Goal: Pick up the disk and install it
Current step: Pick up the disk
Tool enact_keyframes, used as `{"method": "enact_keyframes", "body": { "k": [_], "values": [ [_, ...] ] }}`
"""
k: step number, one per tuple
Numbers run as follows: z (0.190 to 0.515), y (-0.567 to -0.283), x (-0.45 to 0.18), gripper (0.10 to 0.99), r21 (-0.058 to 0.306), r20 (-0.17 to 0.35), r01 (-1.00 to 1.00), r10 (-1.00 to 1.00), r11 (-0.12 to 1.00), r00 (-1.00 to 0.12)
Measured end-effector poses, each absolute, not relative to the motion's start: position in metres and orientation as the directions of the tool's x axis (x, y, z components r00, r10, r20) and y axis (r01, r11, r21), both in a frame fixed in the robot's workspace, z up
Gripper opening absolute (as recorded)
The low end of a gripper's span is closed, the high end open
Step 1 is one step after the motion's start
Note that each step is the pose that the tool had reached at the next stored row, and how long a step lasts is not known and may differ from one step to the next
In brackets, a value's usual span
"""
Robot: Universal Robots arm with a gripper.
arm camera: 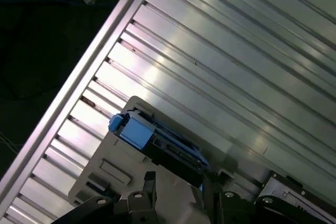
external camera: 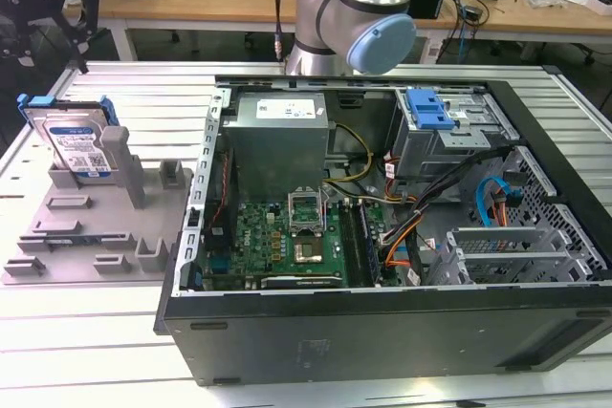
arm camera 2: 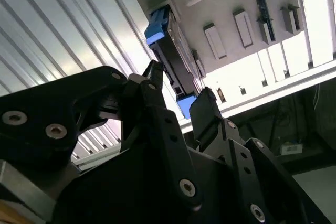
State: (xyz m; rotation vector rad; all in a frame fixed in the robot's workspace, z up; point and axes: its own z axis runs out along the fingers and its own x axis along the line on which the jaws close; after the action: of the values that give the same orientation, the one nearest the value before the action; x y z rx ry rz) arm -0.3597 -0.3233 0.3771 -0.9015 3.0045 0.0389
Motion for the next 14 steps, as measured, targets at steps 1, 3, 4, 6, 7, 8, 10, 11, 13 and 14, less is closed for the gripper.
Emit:
{"method": "enact_keyframes", "body": {
  "k": [1, 3, 4, 6, 7, 8, 10, 11, 13, 14],
  "values": [
    [0.3770, -0.3231, -0.3596, 0.482, 0.021, -0.013, -0.558, -0.558, 0.829, -0.830],
    [0.3768, -0.3228, -0.3602, 0.482, 0.021, -0.013, -0.571, -0.570, 0.821, -0.821],
    [0.3769, -0.3227, -0.3604, 0.482, 0.020, -0.013, -0.579, -0.579, 0.815, -0.815],
    [0.3768, -0.3225, -0.3615, 0.482, 0.015, -0.009, -0.596, -0.596, 0.803, -0.803],
    [0.3768, -0.3225, -0.3615, 0.482, 0.015, -0.009, -0.596, -0.596, 0.803, -0.803],
    [0.3768, -0.3225, -0.3615, 0.482, 0.015, -0.009, -0.596, -0.596, 0.803, -0.803],
    [0.3768, -0.3225, -0.3616, 0.482, 0.015, -0.009, -0.618, -0.618, 0.786, -0.786],
    [0.3766, -0.3224, -0.3616, 0.482, 0.015, -0.009, -0.637, -0.637, 0.770, -0.771],
    [0.3764, -0.3224, -0.3616, 0.482, 0.015, -0.009, -0.678, -0.678, 0.735, -0.735],
    [0.3759, -0.3224, -0.3615, 0.482, 0.015, -0.009, -0.718, -0.718, 0.696, -0.696]
  ]
}}
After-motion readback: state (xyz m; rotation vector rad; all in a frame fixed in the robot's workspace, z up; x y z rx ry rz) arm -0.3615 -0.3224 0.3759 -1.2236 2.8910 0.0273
